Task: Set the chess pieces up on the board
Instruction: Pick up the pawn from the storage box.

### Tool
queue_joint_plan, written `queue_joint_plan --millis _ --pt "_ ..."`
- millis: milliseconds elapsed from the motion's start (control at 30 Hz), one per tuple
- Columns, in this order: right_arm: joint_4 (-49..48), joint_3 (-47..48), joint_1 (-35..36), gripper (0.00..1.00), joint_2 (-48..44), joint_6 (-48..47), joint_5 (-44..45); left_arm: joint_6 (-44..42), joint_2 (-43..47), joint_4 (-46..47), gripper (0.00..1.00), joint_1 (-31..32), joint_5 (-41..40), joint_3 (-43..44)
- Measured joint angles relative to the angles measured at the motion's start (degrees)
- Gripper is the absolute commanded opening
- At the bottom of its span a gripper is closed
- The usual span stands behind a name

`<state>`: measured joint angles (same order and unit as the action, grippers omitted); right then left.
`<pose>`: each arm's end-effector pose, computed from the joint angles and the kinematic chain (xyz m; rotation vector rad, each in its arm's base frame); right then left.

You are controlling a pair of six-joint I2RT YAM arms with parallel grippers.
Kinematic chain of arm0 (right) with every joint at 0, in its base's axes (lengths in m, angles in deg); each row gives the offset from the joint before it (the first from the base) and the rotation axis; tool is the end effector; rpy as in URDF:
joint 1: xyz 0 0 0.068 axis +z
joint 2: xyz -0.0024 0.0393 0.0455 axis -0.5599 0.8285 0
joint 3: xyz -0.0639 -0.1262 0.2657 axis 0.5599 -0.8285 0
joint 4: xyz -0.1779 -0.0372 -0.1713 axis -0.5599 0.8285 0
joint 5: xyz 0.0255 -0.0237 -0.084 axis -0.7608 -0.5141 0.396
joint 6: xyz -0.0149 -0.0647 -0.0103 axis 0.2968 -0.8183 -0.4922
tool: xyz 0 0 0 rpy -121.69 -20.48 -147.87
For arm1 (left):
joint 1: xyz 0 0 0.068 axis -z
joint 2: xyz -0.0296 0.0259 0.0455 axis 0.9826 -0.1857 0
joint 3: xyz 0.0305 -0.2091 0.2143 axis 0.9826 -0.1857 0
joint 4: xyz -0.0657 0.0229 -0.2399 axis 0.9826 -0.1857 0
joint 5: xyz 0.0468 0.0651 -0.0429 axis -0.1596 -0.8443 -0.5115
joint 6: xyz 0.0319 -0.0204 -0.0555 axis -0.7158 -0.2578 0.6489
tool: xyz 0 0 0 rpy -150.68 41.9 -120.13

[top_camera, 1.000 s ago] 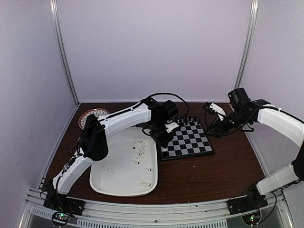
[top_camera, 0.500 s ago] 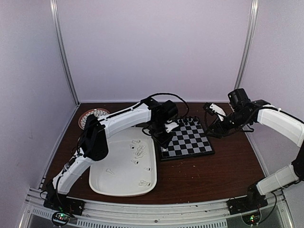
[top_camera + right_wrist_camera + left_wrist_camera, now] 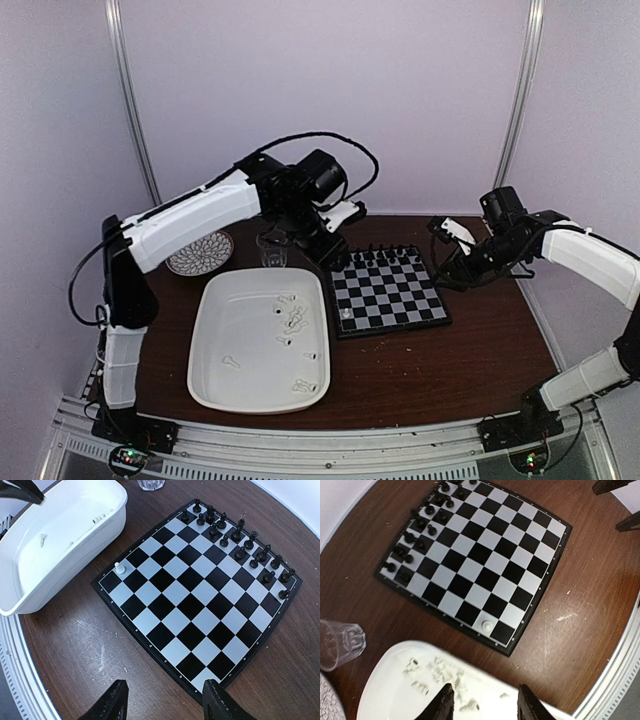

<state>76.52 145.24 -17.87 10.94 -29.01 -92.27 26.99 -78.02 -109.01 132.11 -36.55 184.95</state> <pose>0.2373 0.1006 0.2996 -1.0799 2.1714 0.6893 0.2843 -0.3815 0.3213 1.0622 2.4974 -0.4405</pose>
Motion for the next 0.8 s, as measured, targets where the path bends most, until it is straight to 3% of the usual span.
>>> queue_joint_plan --millis 67,167,367,567,800 --pt "0.0 -0.2 0.0 0.54 0.0 -0.4 0.1 0.3 7.5 0.0 0.38 -0.3 -2.8 -7.0" --pt "0.1 -0.4 0.0 0.54 0.0 -1.0 0.2 0.9 11.3 0.3 0.36 -0.9 -3.8 -13.8" --pt "0.5 -0.4 0.0 0.54 0.1 -1.2 0.0 4.5 12.2 0.0 0.36 -3.7 -4.8 -33.3" --pt "0.8 -0.4 0.0 0.54 0.9 -1.3 -0.1 8.1 12.0 1.0 0.40 -3.9 -4.7 -40.3" --pt "1.1 -0.4 0.1 0.53 1.0 -1.6 -0.1 12.2 13.5 8.9 0.39 -3.6 3.7 -47.1"
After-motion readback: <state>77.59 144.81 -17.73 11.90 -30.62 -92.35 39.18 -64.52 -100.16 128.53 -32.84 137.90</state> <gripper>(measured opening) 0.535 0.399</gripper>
